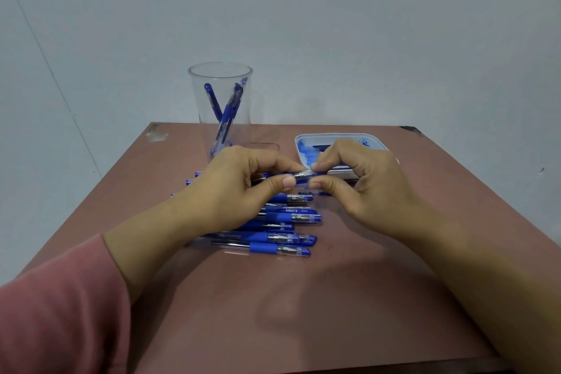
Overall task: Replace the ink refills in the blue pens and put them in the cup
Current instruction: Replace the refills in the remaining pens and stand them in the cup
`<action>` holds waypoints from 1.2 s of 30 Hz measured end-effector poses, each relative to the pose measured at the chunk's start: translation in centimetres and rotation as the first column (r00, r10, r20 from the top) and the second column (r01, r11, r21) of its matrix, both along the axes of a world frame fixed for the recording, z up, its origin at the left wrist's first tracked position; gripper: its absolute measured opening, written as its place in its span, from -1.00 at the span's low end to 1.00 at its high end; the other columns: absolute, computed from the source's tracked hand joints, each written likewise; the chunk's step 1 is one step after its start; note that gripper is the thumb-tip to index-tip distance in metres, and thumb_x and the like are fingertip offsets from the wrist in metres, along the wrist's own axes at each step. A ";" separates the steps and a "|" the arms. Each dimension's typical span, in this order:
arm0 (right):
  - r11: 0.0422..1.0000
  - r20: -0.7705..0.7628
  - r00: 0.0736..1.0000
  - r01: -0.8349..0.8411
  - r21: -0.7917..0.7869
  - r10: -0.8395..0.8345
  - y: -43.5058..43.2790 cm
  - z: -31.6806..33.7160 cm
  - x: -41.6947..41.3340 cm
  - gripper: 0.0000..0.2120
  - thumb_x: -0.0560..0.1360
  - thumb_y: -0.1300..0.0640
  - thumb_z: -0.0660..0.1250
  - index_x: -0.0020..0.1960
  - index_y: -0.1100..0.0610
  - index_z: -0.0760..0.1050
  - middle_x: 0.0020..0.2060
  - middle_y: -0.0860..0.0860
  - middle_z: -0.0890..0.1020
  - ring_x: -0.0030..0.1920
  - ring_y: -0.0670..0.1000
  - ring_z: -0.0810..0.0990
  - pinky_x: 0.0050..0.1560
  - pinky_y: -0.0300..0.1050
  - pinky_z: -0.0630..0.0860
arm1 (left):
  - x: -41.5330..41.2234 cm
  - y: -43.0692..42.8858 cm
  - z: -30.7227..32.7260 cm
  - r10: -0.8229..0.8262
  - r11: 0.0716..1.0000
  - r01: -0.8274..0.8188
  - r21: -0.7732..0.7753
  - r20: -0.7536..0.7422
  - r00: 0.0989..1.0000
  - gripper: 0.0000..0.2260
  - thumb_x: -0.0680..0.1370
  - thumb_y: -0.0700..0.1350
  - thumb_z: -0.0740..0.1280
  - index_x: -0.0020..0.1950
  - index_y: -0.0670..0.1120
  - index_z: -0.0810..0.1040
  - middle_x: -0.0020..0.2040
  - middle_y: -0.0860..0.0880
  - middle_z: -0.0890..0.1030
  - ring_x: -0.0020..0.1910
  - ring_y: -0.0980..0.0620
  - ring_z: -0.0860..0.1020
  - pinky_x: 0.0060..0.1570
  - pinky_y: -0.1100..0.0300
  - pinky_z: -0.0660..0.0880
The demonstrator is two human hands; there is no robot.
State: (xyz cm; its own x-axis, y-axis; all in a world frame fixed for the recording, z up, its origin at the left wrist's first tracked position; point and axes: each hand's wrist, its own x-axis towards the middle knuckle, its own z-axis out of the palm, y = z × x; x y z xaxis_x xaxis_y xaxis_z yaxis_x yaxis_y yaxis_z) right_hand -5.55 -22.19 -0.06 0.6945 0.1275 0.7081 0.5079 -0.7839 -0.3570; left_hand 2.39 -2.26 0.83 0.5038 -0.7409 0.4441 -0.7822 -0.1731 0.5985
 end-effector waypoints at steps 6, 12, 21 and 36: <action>1.000 -0.036 0.999 0.008 0.004 -0.008 -0.1 0.0 0.0 -0.93 0.42 0.14 0.44 -0.14 0.09 0.57 -0.20 -0.08 0.64 -0.14 -0.08 0.59 -0.16 -0.15 0.49 | 0.2 0.0 0.0 0.008 0.999 -0.009 0.039 0.024 1.000 -0.81 0.56 -0.17 0.34 0.12 0.03 0.64 -0.35 0.37 0.55 -0.41 0.37 0.48 -0.35 0.54 0.33; 0.992 -0.152 0.988 -0.006 0.125 0.025 -0.1 -0.3 0.4 -0.80 0.45 0.07 0.42 -0.10 -0.22 0.48 -0.15 -0.21 0.62 -0.08 -0.13 0.61 -0.05 -0.28 0.50 | 0.6 0.0 -1.2 0.163 0.986 -0.152 -0.061 0.268 0.949 -0.72 0.47 0.20 0.31 0.10 0.14 0.63 -0.16 0.26 0.64 -0.24 0.18 0.60 -0.21 0.14 0.58; 0.998 -0.010 0.998 0.059 0.032 -0.059 -0.4 -1.0 1.4 -0.93 0.46 0.19 0.41 -0.06 0.11 0.61 -0.16 -0.21 0.57 -0.08 -0.24 0.55 -0.03 -0.38 0.44 | 0.7 0.2 -0.7 0.181 0.983 -0.185 -0.007 0.248 0.952 -0.85 0.54 -0.01 0.36 0.10 0.13 0.61 -0.25 0.37 0.53 -0.27 0.29 0.53 -0.28 0.29 0.45; 0.971 -0.326 0.926 0.130 -0.198 -0.191 -4.6 0.3 0.0 -0.91 0.40 -0.03 0.47 -0.15 -0.05 0.60 -0.24 -0.21 0.59 -0.07 -0.18 0.48 -0.09 -0.41 0.36 | 2.0 1.1 -0.5 0.118 0.981 -0.159 0.109 0.312 0.943 -0.64 0.57 -0.20 0.31 0.36 0.04 0.50 0.17 0.32 0.46 0.17 0.24 0.51 0.07 0.58 0.34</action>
State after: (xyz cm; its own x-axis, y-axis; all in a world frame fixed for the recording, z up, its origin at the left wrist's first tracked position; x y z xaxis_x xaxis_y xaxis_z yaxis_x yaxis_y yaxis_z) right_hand -5.56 -26.75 0.25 0.9109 0.0912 0.4024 0.2413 -0.9089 -0.3402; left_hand 4.40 -1.14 0.33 0.4624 -0.7352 0.4957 -0.8855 -0.3534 0.3018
